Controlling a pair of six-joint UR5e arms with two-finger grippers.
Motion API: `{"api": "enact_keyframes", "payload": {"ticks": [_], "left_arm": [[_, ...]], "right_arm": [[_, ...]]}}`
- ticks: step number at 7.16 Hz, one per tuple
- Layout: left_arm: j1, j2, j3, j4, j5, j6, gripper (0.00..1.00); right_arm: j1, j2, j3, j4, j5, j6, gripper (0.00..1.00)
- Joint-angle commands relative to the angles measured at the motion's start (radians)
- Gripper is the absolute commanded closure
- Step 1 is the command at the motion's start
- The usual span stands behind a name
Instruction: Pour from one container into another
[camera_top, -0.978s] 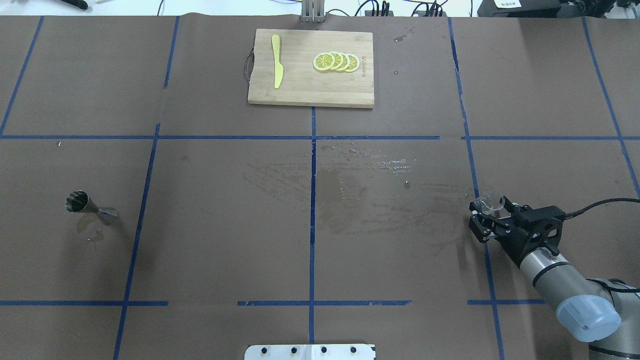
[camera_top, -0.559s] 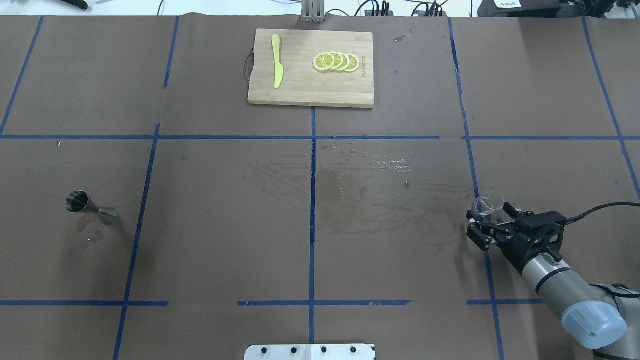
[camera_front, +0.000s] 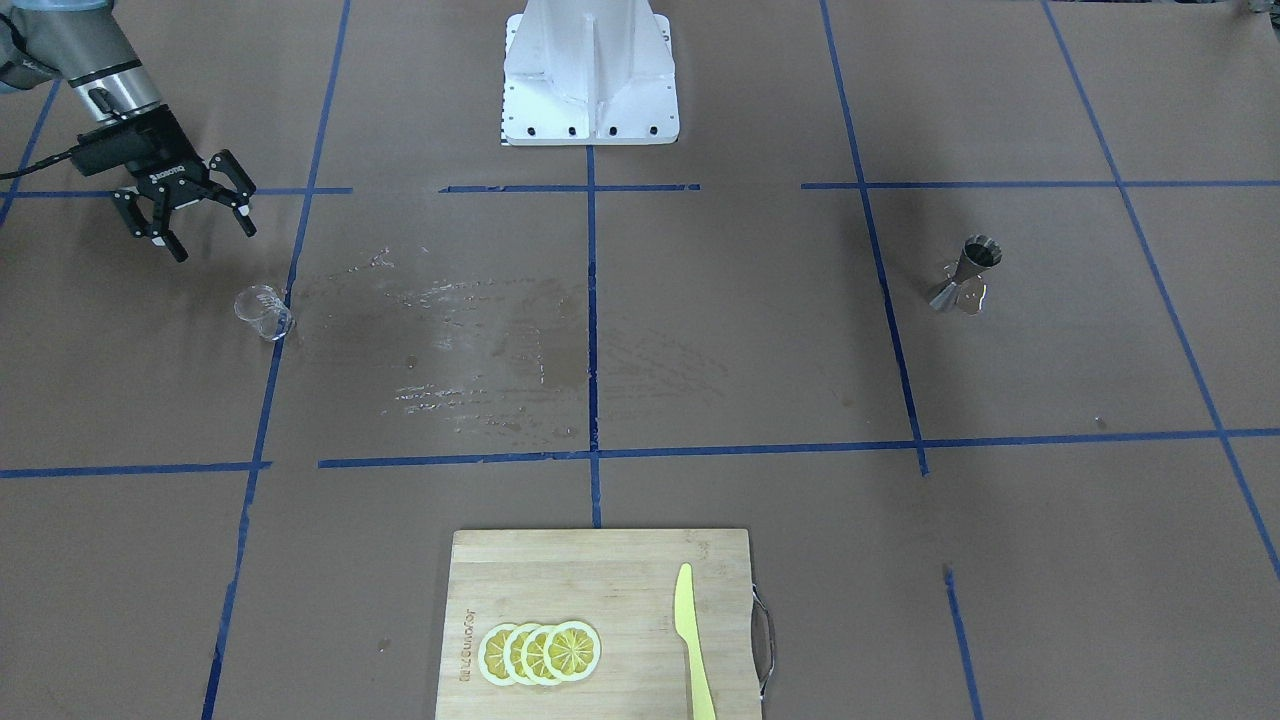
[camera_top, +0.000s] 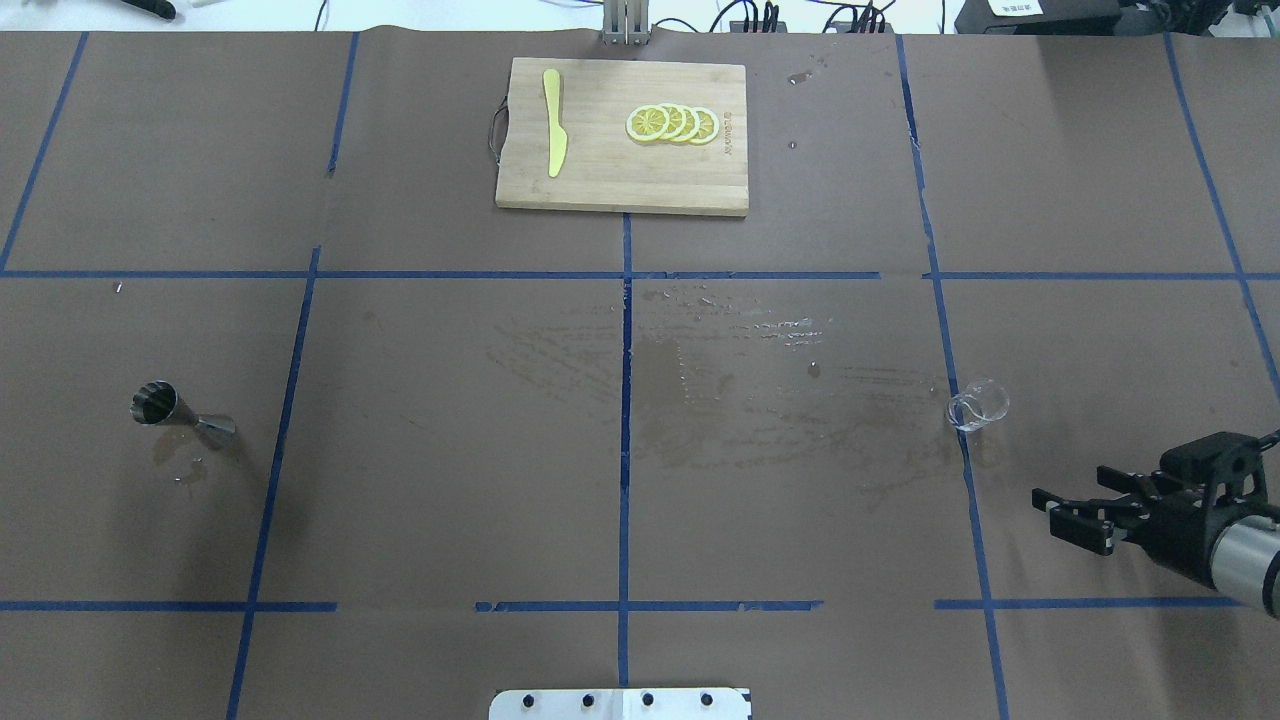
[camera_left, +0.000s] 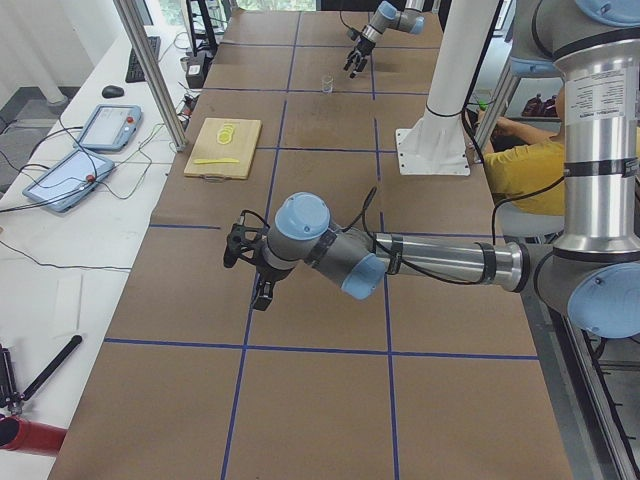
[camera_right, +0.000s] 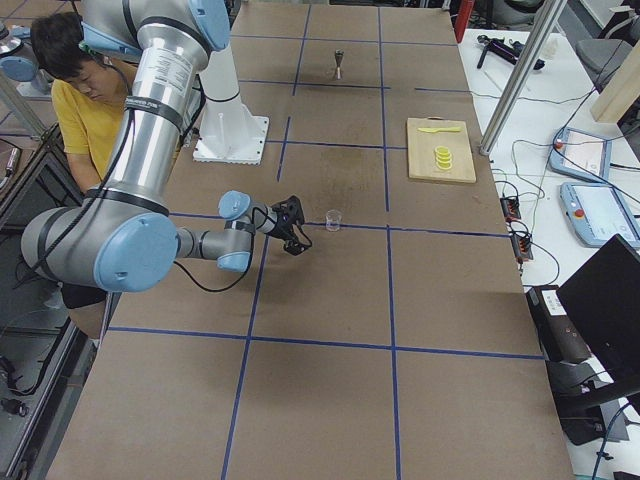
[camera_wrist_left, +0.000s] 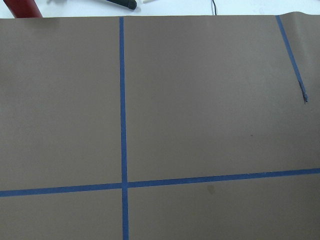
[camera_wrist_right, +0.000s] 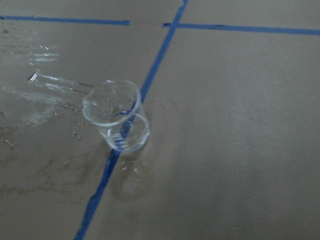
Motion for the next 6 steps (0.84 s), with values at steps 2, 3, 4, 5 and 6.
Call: {"api": "enact_keyframes", "payload": {"ticks": [2,3,4,5,6], "left_arm": [[0.000,0.025,0.009,-0.050,0.000,0.007,0.00],[0.000,0.025,0.007,-0.054,0.000,0.007,0.00],[0.000,0.025,0.006,-0.055,0.002,0.012,0.00],[0.000,0.027,-0.003,-0.055,0.002,0.013,0.00],[0.000,0.024,0.003,-0.063,0.002,0.015,0.00]], "right_arm": [[0.739,0.099,-0.078,-0.212,0.761,-0.336,0.00],[0.843,0.173,-0.075,-0.394,0.780,-0.496,0.00],[0.944,0.258,-0.070,-0.613,0.785,-0.669,0.00],[1.059,0.357,-0.075,-0.865,0.840,-0.881,0.00],[1.174,0.445,-0.073,-1.150,0.935,-1.091,0.00]]}}
